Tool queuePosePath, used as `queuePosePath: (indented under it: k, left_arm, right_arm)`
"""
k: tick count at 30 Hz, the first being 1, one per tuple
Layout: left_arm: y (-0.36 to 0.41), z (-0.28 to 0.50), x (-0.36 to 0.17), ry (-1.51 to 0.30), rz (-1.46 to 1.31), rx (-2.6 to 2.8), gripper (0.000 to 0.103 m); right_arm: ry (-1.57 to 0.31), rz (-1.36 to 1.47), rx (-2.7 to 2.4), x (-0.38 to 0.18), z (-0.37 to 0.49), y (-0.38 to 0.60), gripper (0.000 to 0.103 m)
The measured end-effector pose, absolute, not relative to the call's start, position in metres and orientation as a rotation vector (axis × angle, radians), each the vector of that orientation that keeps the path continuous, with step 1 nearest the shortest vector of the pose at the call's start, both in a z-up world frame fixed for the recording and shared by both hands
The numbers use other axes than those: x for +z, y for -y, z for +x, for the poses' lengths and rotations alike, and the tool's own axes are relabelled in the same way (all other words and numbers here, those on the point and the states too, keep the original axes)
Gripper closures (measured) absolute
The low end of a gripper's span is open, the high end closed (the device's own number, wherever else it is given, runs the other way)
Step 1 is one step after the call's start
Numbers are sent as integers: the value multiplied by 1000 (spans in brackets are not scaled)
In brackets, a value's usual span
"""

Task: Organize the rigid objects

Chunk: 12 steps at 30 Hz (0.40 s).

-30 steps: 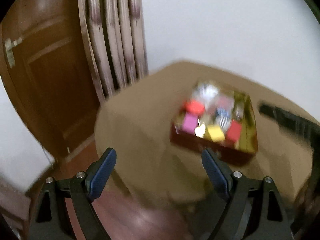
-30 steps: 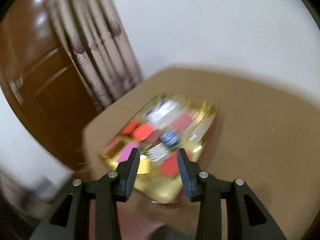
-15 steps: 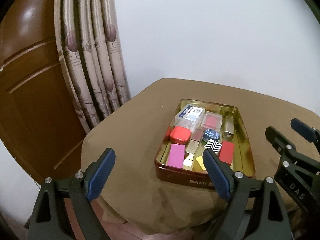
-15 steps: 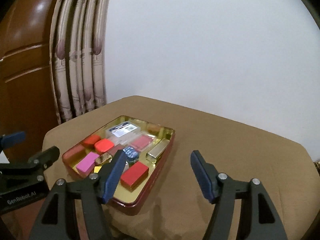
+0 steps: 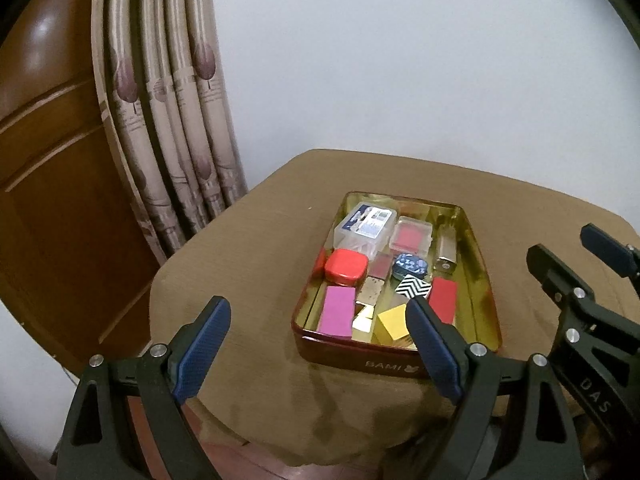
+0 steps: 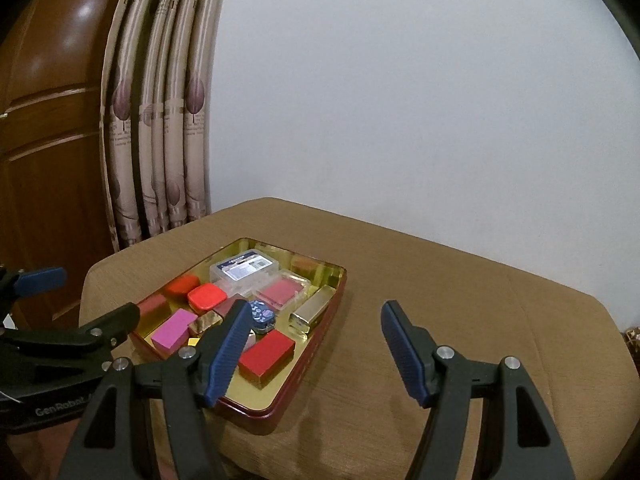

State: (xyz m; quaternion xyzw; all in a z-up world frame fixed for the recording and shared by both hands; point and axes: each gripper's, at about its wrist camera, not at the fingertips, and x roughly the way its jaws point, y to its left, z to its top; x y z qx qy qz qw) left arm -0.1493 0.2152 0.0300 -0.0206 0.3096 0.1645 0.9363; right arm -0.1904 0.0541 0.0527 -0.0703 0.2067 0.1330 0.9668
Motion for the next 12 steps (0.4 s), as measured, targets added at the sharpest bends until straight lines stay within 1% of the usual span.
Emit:
queuePosePath:
  k: [4, 9, 12]
  left_arm:
    - [-218, -149, 31, -625, -56, 325, 16]
    - [-224, -150, 31, -630, -87, 325, 10]
    - [-228, -149, 31, -638, -98, 312, 9]
  right_arm:
    - [-420, -142, 269, 52, -191, -55, 34]
    - [-419, -148, 273, 53, -193, -58, 34]
    - [-419, -152, 274, 54, -195, -60, 34]
